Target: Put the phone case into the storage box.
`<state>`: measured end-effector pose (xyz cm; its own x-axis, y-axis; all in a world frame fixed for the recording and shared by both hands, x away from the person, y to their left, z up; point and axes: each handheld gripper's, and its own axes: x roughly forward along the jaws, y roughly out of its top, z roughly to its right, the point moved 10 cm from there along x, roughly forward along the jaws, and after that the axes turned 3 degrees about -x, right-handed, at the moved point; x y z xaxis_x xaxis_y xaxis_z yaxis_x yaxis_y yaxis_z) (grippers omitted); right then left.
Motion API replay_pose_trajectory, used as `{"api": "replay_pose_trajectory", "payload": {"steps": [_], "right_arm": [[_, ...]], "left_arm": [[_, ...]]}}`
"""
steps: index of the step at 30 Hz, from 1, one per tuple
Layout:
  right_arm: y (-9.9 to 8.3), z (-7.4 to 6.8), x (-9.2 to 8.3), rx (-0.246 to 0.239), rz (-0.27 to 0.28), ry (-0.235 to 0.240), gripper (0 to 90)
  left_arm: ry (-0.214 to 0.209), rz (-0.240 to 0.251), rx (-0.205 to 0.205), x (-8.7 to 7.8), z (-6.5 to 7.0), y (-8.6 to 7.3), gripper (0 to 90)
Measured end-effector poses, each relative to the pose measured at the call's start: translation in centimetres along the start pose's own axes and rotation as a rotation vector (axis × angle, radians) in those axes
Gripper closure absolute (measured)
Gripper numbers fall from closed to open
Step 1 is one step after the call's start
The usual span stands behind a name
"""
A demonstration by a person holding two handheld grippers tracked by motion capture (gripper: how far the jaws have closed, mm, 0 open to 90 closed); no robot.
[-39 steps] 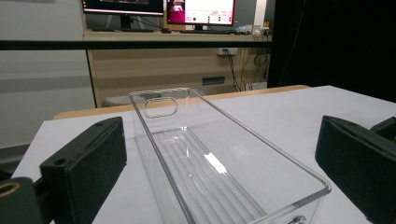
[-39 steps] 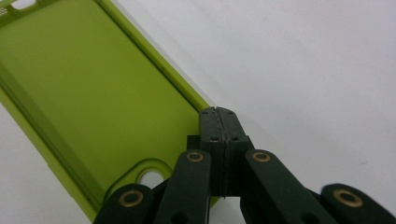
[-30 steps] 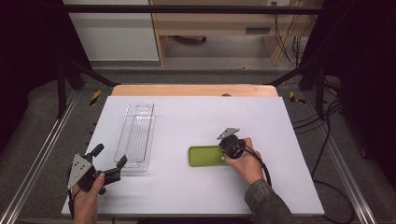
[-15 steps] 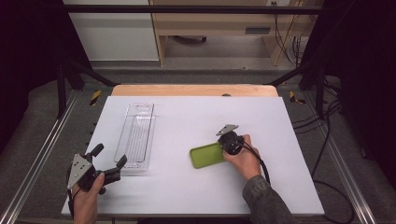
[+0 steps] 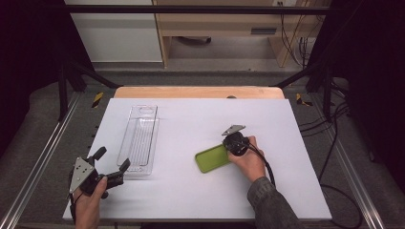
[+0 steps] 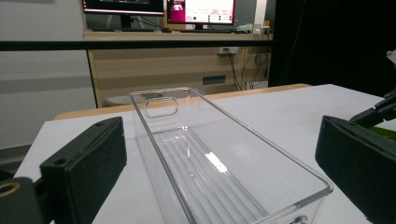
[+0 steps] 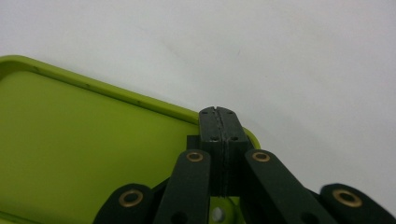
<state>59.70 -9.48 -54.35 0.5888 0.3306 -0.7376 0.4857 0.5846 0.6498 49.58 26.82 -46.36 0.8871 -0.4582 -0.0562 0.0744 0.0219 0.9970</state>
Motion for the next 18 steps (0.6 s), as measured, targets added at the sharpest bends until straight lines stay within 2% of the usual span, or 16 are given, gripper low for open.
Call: {"api": "replay_pose_trajectory", "payload": {"steps": [6, 7, 10, 13, 14, 15, 18], "right_arm": [[0.5, 0.2, -1.8, 0.001, 0.033, -0.002, 89.0], [0.6, 0.4, -2.5, 0.004, 0.038, -0.008, 86.9], [0.7, 0.5, -3.0, 0.004, 0.039, -0.012, 83.4], [0.7, 1.0, -3.9, 0.03, 0.045, -0.027, 69.7], [0.7, 1.0, -3.9, 0.03, 0.045, -0.027, 69.7], [0.7, 1.2, -4.0, 0.035, 0.043, -0.033, 65.8], [0.6, 1.8, -4.4, 0.046, 0.04, -0.073, 51.5]], "left_arm": [[0.001, -0.001, 0.0, 0.0, 0.0, 0.0, 1.8], [0.0, -0.001, 0.0, 0.0, 0.0, 0.0, 1.8], [0.001, -0.002, 0.001, 0.0, 0.0, 0.0, 1.8], [0.0, -0.003, 0.001, 0.0, 0.0, 0.0, 1.8], [0.0, -0.003, 0.001, 0.0, 0.0, 0.0, 1.8], [0.0, -0.004, 0.001, 0.0, 0.0, 0.0, 1.8], [0.0, -0.004, 0.0, 0.0, 0.0, 0.0, 1.7]]}}
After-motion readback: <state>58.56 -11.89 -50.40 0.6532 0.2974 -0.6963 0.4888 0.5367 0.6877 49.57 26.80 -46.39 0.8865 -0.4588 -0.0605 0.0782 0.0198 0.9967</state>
